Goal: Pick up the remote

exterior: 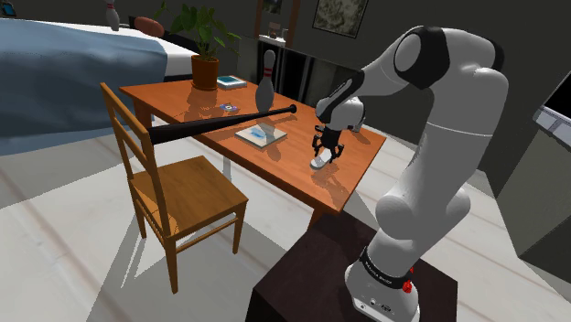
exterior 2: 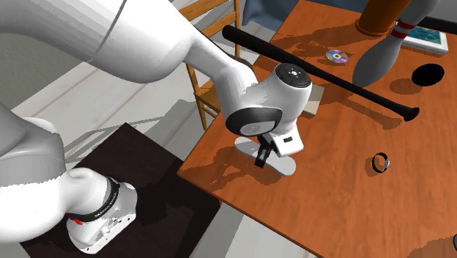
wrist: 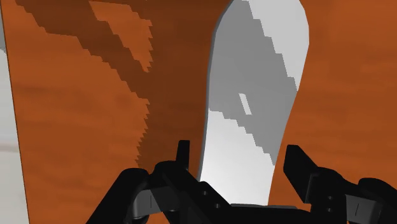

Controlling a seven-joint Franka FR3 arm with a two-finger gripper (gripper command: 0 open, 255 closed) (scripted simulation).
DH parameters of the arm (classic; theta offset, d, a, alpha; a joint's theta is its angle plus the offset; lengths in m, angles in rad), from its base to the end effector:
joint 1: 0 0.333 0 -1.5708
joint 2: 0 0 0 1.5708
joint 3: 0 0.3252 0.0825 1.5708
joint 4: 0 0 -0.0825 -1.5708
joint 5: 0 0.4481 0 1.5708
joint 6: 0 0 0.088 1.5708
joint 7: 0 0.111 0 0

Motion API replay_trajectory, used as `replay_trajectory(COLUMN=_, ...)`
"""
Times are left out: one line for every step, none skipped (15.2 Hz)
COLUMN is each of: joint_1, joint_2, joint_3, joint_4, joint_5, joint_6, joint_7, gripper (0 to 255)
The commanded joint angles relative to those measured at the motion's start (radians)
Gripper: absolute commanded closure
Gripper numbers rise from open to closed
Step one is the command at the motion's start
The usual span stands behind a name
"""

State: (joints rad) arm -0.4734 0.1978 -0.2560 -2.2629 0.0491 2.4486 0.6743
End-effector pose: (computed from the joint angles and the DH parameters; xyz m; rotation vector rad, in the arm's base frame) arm 0.4297 -0.3870 0.2311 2.3512 -2.0558 -0.0083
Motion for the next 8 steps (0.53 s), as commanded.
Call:
replay_trajectory(joint_1=0.002, joint_2=-0.022, joint_3=-0.003, joint_4=0.006, joint_5=-0.009, joint_6=-0.026, joint_7=0.005, gripper=255)
replay_trajectory(joint_1=0.002, joint_2=-0.032, joint_3=-0.004, joint_4=0.008, joint_5=-0.013, joint_6=-0.039, joint_7=0.008, gripper=255)
replay_trajectory(joint_1=0.003, joint_2=-0.042, joint_3=-0.006, joint_4=0.011, joint_5=-0.017, joint_6=-0.051, joint_7=0.010, gripper=255)
replay_trajectory(joint_1=0.004, joint_2=-0.052, joint_3=-0.007, joint_4=0.014, joint_5=-0.021, joint_6=-0.064, joint_7=0.013, gripper=255)
replay_trajectory(joint_1=0.005, joint_2=-0.061, joint_3=-0.007, joint_4=0.018, joint_5=-0.025, joint_6=-0.077, joint_7=0.015, gripper=255)
replay_trajectory(joint_1=0.005, joint_2=-0.071, joint_3=-0.008, joint_4=0.021, joint_5=-0.028, joint_6=-0.089, joint_7=0.018, gripper=255)
replay_trajectory(joint_1=0.006, joint_2=-0.080, joint_3=-0.009, joint_4=0.025, joint_5=-0.032, joint_6=-0.102, joint_7=0.020, gripper=255)
replay_trajectory(joint_1=0.007, joint_2=-0.089, joint_3=-0.009, joint_4=0.029, joint_5=-0.035, joint_6=-0.115, joint_7=0.022, gripper=255)
